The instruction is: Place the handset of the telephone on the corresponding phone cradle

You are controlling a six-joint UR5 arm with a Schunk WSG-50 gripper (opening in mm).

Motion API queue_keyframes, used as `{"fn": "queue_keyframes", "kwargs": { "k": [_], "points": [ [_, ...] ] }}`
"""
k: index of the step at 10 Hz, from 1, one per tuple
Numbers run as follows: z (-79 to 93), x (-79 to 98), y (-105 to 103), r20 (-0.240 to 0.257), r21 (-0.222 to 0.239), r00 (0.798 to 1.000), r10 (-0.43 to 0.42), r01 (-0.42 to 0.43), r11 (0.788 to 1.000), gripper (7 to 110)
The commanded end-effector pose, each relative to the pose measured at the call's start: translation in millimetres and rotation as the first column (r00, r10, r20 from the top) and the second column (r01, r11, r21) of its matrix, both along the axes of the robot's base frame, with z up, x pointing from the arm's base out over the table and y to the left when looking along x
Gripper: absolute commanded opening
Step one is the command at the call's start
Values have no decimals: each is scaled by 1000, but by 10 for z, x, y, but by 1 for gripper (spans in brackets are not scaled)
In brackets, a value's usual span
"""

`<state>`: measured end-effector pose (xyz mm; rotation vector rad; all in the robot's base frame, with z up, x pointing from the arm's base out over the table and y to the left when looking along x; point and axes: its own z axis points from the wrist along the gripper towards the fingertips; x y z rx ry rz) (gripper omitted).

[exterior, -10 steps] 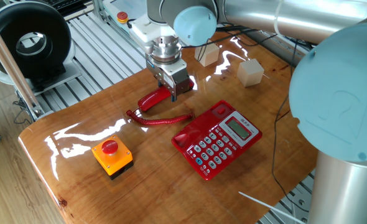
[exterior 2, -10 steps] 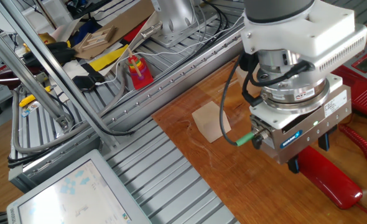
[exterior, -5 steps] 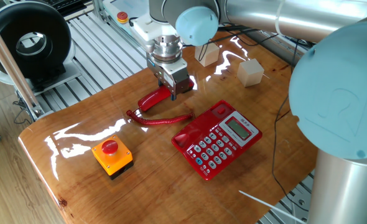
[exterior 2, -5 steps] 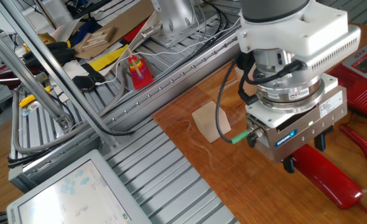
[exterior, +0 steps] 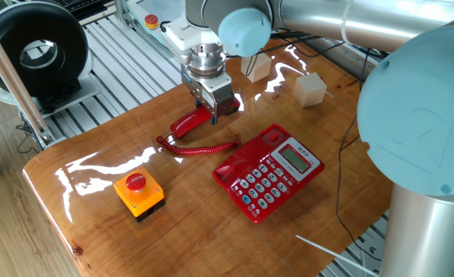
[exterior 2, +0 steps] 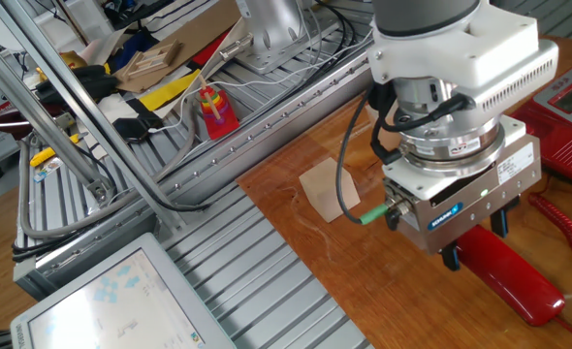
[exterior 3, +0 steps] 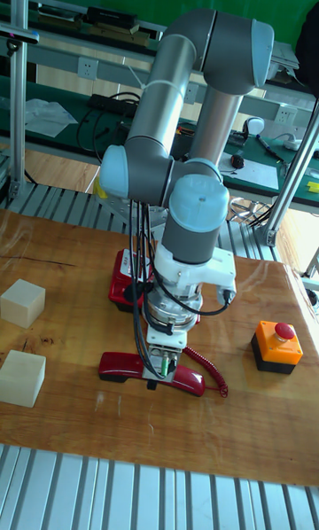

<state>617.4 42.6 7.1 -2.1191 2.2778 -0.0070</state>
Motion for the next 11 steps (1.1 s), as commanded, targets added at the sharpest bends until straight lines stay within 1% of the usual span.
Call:
{"fn": "queue_keyframes", "kwargs": {
  "k": [1, 2, 4, 6, 7, 8, 10, 11],
  "points": [
    [-21, 32, -10, 16, 7, 999, -29, 29, 1000, 44],
    [-20, 44, 9, 20, 15, 999, -38, 38, 999, 44],
    [-20, 78, 0, 33, 16, 996, -82, 81, 997, 44],
    [-20, 54, 13, 22, 24, 994, -104, 104, 994, 44],
    [-19, 51, 31, 19, 34, 993, -120, 119, 992, 7],
    [-9, 64, 27, 20, 37, 992, -123, 122, 992, 7],
    [38, 104, -20, 27, 32, 997, -76, 75, 997, 7],
    [55, 100, 26, 25, 45, 997, -68, 67, 997, 7]
  ]
}}
